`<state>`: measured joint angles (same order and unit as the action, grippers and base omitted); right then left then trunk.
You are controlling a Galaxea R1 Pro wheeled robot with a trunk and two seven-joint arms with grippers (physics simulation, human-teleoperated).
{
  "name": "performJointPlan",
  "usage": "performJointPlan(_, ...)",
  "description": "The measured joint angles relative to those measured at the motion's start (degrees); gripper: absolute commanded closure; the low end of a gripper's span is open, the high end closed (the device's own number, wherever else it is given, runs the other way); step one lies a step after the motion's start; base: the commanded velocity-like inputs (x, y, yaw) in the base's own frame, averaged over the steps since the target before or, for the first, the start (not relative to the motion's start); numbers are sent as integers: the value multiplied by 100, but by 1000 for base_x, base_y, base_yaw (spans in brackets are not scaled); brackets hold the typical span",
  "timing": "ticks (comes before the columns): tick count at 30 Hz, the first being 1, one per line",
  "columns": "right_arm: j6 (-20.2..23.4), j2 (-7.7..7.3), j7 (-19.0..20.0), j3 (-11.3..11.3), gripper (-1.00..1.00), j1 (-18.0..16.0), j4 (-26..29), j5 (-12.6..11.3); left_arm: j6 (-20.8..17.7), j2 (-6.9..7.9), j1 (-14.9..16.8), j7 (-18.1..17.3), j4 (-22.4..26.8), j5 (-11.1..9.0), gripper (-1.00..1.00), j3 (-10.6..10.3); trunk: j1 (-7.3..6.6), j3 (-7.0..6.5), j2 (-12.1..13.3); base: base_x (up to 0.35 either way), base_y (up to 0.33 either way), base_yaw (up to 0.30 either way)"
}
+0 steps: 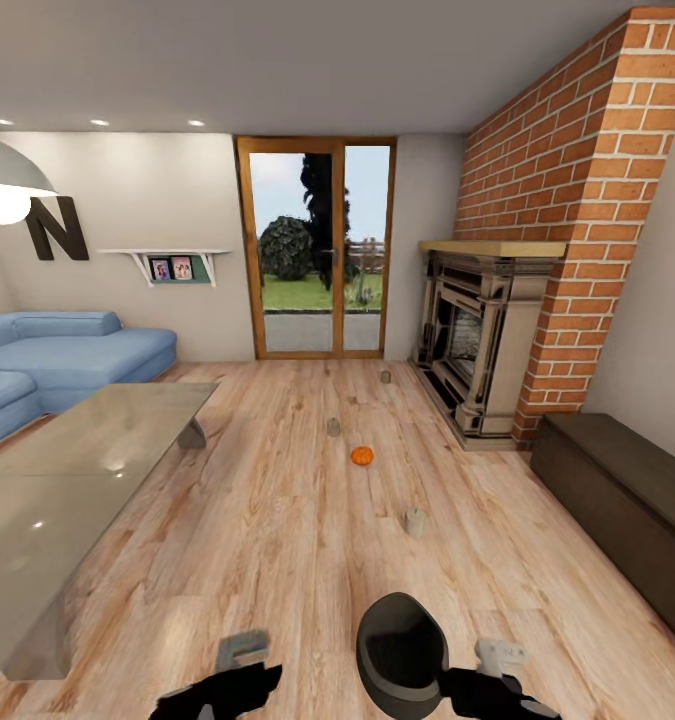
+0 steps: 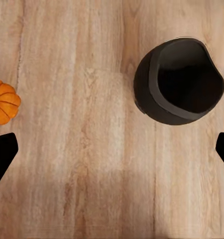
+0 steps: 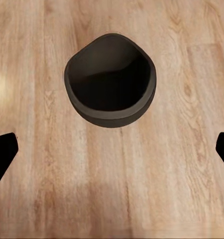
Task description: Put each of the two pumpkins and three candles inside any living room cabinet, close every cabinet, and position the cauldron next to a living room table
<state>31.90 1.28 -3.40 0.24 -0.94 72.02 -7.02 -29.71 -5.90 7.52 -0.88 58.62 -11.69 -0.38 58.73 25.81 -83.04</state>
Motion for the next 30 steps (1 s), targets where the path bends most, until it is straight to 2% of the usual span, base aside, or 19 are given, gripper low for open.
performJointPlan(3,504,10,-289,0,-100,-61,177,11,-713,-26,448,22,52,-72,-100,-6,0,0,0,0,0,0)
performJointPlan(6,662,12,-649,0,-100,-477,-41,-13,-967,-69,781,29,-9,-83,-100,-12,0,0,0,0,0,0)
performJointPlan(8,695,12,-820,0,-100,-898,-688,-21,-1050,-84,1024,31,-132,-88,-100,-14,0,0,0,0,0,0)
performJointPlan(9,682,12,-875,0,-100,-1235,-1286,-30,-1077,-90,1217,35,-315,-87,-100,-16,0,0,1,0,0,0)
performJointPlan(12,643,12,-900,0,-100,-1748,-2183,-41,-1093,-101,1527,43,-758,-59,-100,-24,0,0,0,0,0,0)
performJointPlan(14,659,13,-905,4,-100,-1981,-2485,-47,-1097,-121,1679,46,-1050,-31,-100,-35,0,1,0,0,0,0)
performJointPlan(16,706,16,-912,7,-100,-2167,-2556,-45,-1099,-125,1749,62,-1168,-8,-100,-45,0,0,0,0,0,0)
performJointPlan(19,728,20,-933,11,-100,-2402,-2643,-31,-1107,-112,1790,314,-1230,-5,-100,-45,0,1,0,0,0,0)
performJointPlan(24,825,16,-937,18,-100,-2478,-2543,1,-1110,-122,1806,613,-1246,-5,-100,-34,0,1,0,0,0,0)
performJointPlan(30,798,13,-940,22,-100,-2488,-2532,13,-1110,-123,1803,668,-1158,21,-100,-34,0,1,0,0,-1,0)
